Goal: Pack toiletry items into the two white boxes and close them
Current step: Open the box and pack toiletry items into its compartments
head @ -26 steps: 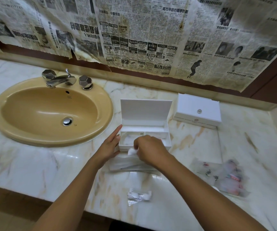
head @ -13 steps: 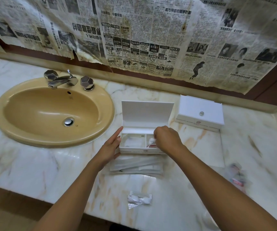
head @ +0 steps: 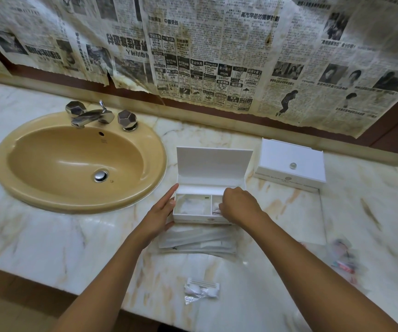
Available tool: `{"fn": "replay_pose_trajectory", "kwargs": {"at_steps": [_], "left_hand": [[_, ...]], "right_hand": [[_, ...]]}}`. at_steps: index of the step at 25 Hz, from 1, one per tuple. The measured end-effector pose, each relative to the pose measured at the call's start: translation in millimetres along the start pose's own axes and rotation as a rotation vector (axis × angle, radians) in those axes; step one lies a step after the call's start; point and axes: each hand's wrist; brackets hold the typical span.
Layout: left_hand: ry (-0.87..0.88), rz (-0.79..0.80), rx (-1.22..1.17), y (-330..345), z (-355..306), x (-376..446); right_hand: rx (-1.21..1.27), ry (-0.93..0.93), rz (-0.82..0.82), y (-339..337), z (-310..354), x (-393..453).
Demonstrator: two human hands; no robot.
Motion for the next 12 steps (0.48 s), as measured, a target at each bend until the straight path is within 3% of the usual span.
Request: {"fn": "replay_pose_trajectory", "kwargs": {"at_steps": [6, 12], "left_hand": [[-0.011, 0.020, -0.006, -1, 3, 3], [-0.010, 0.019, -0.007, -1, 4, 3]], "right_hand": [[0.044, 0.008, 0.084, 5, 1, 1], [0.046, -0.051, -0.037, 3, 3, -12]]}}
Point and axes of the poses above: each hand's wrist, its own x-axis towards the middle knuckle, its own y-axis out of the palm, z = x × y, and after that the axes turned 14 degrees about -z, right-handed
